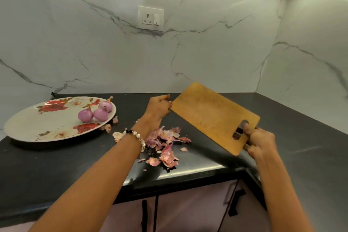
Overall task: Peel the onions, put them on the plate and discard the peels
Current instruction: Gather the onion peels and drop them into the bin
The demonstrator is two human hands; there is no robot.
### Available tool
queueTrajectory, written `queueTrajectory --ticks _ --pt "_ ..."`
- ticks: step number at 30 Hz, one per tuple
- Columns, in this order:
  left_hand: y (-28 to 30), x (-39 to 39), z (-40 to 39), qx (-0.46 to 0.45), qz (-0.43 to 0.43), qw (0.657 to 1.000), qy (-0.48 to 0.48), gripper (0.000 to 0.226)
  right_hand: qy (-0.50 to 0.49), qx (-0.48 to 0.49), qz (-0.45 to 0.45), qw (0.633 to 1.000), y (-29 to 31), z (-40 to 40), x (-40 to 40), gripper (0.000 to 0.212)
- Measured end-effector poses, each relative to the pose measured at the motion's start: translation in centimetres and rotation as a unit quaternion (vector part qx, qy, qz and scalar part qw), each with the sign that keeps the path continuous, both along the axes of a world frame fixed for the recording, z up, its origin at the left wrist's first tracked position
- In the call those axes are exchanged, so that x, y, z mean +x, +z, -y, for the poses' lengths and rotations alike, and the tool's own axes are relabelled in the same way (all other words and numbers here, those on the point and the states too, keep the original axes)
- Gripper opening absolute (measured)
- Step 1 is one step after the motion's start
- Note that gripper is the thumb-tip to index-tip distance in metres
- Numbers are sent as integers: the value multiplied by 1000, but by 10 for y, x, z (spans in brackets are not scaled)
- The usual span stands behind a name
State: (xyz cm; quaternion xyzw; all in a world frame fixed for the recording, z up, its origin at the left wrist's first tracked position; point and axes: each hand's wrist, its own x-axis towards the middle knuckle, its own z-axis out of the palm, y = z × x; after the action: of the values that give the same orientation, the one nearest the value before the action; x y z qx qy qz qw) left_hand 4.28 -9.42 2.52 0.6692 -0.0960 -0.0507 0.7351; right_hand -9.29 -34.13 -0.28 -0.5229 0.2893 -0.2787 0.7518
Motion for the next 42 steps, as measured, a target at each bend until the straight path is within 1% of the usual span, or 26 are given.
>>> queueTrajectory --ticks 3,5,7,9,11,12,14,16,18,21,23,25,28,29,31,32,33,34,35,36,37,38,39,40,41,42 --pt "-9 -9 33 -14 -47 997 -61 44 -53 44 -23 997 -15 8 -16 15" --pt "-13 -17 51 -25 -84 992 -89 48 -73 52 -41 995 -23 12 -20 15" --pt "-18 -26 66 -23 -108 988 -108 51 -87 47 -46 994 -24 10 -20 15" --pt "-22 -32 75 -23 -127 983 -127 53 -98 38 -55 993 -26 8 -18 9" --pt "-28 -34 81 -9 -136 981 -139 55 -110 12 -63 992 -27 4 -18 12" --pt "-31 -35 83 -1 -134 981 -141 56 -116 -18 -71 991 -27 2 -19 17" --pt "-34 -36 85 2 -122 983 -138 57 -123 -122 -119 978 -24 -2 -23 34" --pt "-35 -38 84 -7 -115 984 -136 58 -120 -247 -190 943 -16 -9 -30 44" --pt "-34 -41 80 -15 -115 984 -139 57 -94 -343 -244 902 -10 -15 -36 48" --pt "-34 -55 69 10 -91 985 -144 47 -64 -398 -315 859 -11 -17 -36 49" --pt "-33 -69 57 53 -50 991 -113 33 -55 -425 -341 837 -14 -19 -37 48" --pt "-30 -83 38 57 -19 997 -58 24 -55 -460 -328 823 -16 -28 -38 44" --pt "-20 -99 -1 -19 18 1000 2 21 -59 -524 -241 815 -20 -50 -31 32" --pt "-17 -101 -16 -25 42 998 30 21 -55 -542 -206 813 -21 -60 -28 32" --pt "-19 -101 -49 3 102 989 111 19 -18 -561 -128 818 -23 -83 -19 42" --pt "-24 -99 -64 32 131 979 155 17 39 -550 -94 829 -23 -95 -13 52" --pt "-27 -99 -77 69 156 967 189 16 114 -533 -77 835 -23 -105 -10 69" --pt "-31 -99 -87 112 171 956 210 20 198 -522 -82 825 -23 -114 -6 89" --pt "-36 -98 -98 155 174 947 219 27 272 -529 -108 797 -24 -125 -3 107" --pt "-41 -97 -106 196 169 942 212 37 323 -553 -145 754 -26 -132 0 121" --pt "-47 -93 -115 235 157 940 191 51 355 -585 -175 708 -30 -140 3 132" --pt "-53 -90 -121 282 150 935 155 74 369 -612 -194 672 -35 -146 6 140" --pt "-59 -87 -127 331 151 925 114 99 372 -628 -203 653 -39 -151 8 144" --pt "-65 -84 -130 381 148 909 76 122 368 -636 -202 648 -42 -156 13 145" --pt "-70 -81 -130 431 139 891 43 137 357 -639 -199 651 -44 -160 18 144" --pt "-74 -79 -129 476 126 870 19 143 346 -641 -197 657 -45 -164 25 141"
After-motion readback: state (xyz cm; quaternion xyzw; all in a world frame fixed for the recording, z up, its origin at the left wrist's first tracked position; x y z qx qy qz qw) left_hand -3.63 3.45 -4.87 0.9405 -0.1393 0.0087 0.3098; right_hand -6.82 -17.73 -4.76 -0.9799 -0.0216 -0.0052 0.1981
